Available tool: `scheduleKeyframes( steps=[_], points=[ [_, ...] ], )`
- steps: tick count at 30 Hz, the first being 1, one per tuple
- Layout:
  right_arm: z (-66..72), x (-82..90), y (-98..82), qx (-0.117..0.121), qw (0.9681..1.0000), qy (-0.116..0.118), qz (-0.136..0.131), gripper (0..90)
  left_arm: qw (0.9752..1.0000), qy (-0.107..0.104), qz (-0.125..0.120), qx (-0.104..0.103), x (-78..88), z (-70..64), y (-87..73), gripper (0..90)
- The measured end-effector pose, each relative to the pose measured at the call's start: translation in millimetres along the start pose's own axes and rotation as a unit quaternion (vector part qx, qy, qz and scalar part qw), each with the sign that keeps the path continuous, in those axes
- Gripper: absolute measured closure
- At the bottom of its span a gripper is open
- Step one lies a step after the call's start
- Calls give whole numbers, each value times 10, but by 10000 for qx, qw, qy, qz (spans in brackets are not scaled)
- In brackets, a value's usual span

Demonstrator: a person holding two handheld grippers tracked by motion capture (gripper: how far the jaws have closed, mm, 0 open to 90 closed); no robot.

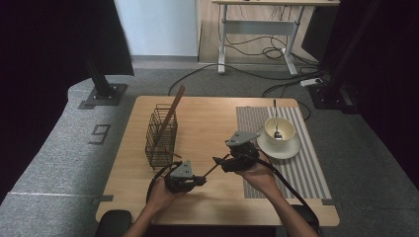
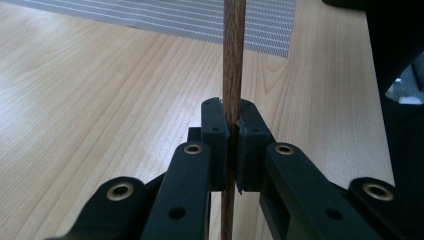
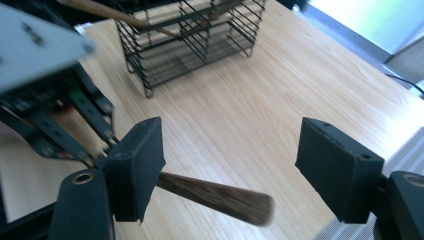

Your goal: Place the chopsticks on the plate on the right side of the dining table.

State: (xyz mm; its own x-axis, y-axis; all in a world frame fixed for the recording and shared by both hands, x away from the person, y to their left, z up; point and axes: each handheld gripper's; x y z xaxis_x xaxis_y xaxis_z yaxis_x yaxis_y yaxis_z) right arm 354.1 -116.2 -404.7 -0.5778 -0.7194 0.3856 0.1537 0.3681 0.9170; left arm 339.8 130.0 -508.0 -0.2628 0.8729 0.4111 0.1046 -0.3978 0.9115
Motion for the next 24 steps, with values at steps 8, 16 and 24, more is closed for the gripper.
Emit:
scheduleKeyframes(
  steps=[8,16,24],
  points=[
    [-174,20,-184,-142,9996,-188,172,268,9998,45,-207,2,68,37,8,848],
    [-334,34,-452,-459,9978,-328,351,270,10000,-6,-16,-74,49,23,8,847],
    [-300,108,-418,-236,9977,60,626,201,9991,-121,383,-99,-14,17,-13,848]
  ],
)
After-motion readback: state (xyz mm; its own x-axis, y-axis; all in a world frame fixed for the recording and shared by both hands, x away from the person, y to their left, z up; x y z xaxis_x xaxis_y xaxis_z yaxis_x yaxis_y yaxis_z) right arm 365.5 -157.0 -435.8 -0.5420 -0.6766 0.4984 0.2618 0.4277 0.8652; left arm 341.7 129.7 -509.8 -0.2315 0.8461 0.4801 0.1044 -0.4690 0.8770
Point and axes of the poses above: each handheld gripper's, and its own axes: x roughly backward along the jaws, y roughly out of its top, z roughly to its left, and after that the axes turned 13 degrees about -z, right-handed
